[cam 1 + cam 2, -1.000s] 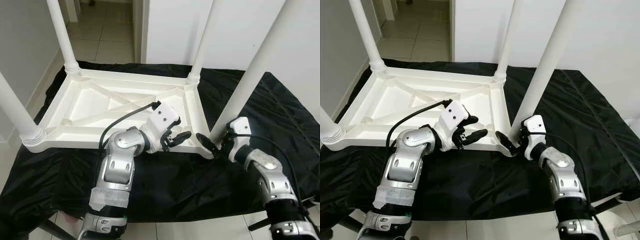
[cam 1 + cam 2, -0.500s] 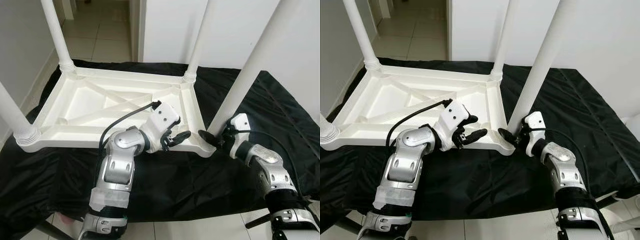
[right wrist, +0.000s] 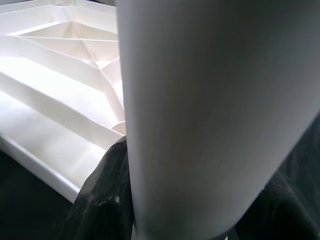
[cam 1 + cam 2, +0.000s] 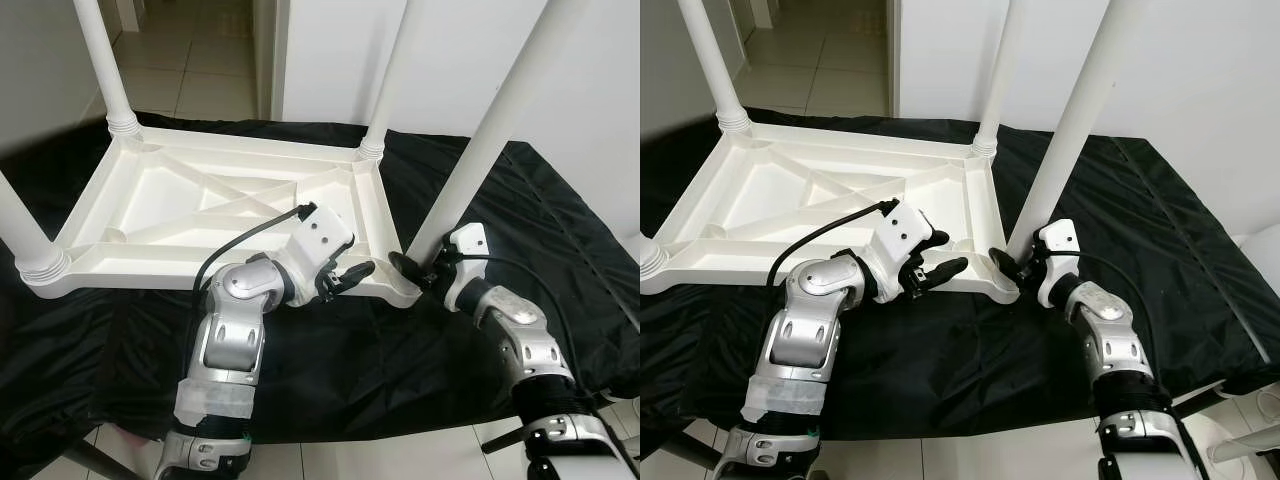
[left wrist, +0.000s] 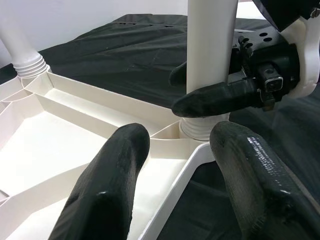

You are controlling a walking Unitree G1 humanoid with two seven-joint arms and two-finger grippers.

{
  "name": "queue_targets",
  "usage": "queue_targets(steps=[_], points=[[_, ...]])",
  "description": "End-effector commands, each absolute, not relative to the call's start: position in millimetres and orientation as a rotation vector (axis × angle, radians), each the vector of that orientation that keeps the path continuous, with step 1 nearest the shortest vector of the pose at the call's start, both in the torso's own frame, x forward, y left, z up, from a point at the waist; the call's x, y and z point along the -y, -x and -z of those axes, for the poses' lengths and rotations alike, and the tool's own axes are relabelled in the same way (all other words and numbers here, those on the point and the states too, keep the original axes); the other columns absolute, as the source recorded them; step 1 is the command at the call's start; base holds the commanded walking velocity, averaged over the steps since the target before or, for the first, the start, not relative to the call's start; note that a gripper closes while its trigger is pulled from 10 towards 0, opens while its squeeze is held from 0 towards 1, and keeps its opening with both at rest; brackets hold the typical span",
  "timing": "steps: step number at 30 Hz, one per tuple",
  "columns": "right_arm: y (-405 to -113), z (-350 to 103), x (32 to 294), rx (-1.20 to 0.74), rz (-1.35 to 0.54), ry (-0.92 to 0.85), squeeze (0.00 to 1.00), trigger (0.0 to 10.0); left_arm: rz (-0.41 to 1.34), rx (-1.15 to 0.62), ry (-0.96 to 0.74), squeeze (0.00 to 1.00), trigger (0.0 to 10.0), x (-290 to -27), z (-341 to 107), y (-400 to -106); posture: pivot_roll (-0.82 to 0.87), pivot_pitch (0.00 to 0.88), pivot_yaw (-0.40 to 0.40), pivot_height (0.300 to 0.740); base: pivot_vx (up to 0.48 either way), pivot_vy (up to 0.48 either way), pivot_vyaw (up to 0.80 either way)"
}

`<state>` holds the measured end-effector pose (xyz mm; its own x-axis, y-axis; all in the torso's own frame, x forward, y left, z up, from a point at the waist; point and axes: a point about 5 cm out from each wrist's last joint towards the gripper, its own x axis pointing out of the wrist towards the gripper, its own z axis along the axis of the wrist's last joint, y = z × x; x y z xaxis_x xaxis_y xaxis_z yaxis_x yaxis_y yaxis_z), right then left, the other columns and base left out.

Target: Building children table

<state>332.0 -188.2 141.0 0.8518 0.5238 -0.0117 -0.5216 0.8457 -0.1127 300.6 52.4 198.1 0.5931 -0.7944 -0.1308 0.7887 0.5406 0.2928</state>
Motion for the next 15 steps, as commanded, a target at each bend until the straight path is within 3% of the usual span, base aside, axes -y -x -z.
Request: queue_targets(steps=[1,11,13,15], points=[[-329.0,-133.2,186.6,-0.017,-0.512,0.117,0.0,10.0,0.639,0.068,-0.321,0.0,10.0,-59.9,-201.5,-310.4,0.03,0.03,-0.097,0.74,0.0,0.0,0.0],[-319.2,-133.0,184.3,0.001,-0.393,0.101,0.0,10.0,0.671,0.058,-0.327,0.0,10.0,-55.4,-198.7,-310.6,-0.01,0.026,-0.068,0.74,0.0,0.0,0.0],[-306.0,-129.0,169.6,-0.013,-0.231,0.023,0.0,10.0,0.7,0.068,-0.335,0.0,10.0,-51.2,-199.2,-311.6,-0.02,0.0,-0.061,0.74,0.0,0.0,0.0],[-303.7,-127.9,164.8,-0.019,-0.183,-0.003,0.0,10.0,0.702,0.071,-0.335,0.0,10.0,-50.2,-199.4,-312.2,-0.03,0.0,-0.057,0.74,0.0,0.0,0.0]])
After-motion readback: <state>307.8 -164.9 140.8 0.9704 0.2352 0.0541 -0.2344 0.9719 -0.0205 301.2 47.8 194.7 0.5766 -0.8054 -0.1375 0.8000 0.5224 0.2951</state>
